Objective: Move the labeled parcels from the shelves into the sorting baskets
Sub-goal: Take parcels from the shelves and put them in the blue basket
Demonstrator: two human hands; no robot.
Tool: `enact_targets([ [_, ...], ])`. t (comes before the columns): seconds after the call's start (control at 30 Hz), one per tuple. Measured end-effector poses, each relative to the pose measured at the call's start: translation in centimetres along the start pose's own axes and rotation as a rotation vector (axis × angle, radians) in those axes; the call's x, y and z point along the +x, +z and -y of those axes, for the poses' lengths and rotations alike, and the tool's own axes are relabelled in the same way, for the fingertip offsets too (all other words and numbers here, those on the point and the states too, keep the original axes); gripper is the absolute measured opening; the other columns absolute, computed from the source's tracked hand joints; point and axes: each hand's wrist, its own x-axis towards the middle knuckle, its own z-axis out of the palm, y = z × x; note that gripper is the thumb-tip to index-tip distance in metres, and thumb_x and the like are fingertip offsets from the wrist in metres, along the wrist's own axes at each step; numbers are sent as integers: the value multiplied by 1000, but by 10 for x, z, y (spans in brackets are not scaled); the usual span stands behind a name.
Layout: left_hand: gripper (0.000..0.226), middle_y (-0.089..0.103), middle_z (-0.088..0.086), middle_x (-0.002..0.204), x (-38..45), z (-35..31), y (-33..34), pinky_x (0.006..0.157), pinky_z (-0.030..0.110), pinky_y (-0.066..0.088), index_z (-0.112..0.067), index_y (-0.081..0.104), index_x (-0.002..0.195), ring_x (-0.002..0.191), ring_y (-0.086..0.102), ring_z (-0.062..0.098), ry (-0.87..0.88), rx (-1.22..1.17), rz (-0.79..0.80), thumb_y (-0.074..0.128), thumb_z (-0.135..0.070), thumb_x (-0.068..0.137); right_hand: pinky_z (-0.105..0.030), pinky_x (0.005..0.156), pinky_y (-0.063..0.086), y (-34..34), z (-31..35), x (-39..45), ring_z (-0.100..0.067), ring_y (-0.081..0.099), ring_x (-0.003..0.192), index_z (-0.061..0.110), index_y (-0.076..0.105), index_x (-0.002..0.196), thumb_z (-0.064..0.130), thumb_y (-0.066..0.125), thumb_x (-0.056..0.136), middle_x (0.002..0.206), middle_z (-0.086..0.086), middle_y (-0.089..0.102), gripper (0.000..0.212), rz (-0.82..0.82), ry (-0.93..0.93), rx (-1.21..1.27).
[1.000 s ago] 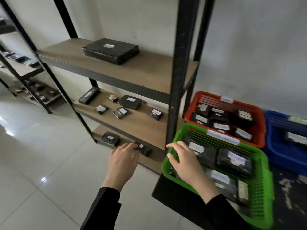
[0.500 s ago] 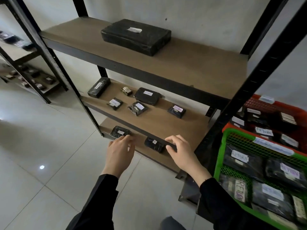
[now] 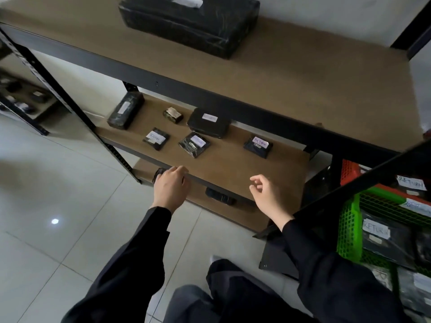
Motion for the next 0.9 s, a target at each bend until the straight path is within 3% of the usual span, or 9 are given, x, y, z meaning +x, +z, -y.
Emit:
enact_targets([
  [0.1,25,68,5,108,23,17,18,83,36,43,-17,65,106,97,63,29,-15,-17,32,48,-18,88,-25,84,37,12,-6,22,-23,52,113,10,54,121,15,51,94,127,-11,52,27,-29,114,25],
  [0.4,33,61,12,117,103,61,76,95,41,38,-14,58,120,110,57,33,13,57,103,48,-22,89,-34,90,41,52,-39,93,-27,49,117,8,40,132,20,51,95,134,-15,46,40,-210,290,165],
  [0.6,34,56,19,119,171,78,120,93,46,38,-5,54,115,112,51,38,-47,24,46,45,-27,91,-38,99,39,56,-56,178,-30,47,123,7,33,138,45,55,89,139,-15,43,66,-427,391,286],
  [0.67,37,54,20,121,187,81,131,93,47,37,-3,53,117,114,48,38,-83,-20,21,44,-31,93,-36,96,40,51,-62,208,-29,49,120,5,34,137,48,56,87,133,-13,47,70,-487,390,327],
  [0.77,43,52,20,122,206,81,147,94,47,35,-3,53,116,116,45,38,-94,-18,-12,45,-38,93,-34,88,41,48,-64,246,-29,55,109,5,47,119,51,57,86,113,-10,53,57,-566,366,360],
  [0.9,50,50,17,119,222,83,158,97,46,33,-4,55,116,116,41,38,-98,58,-20,51,-46,88,-46,106,35,50,-69,271,-38,43,128,-1,38,133,61,57,79,138,-21,45,85,-587,390,311],
])
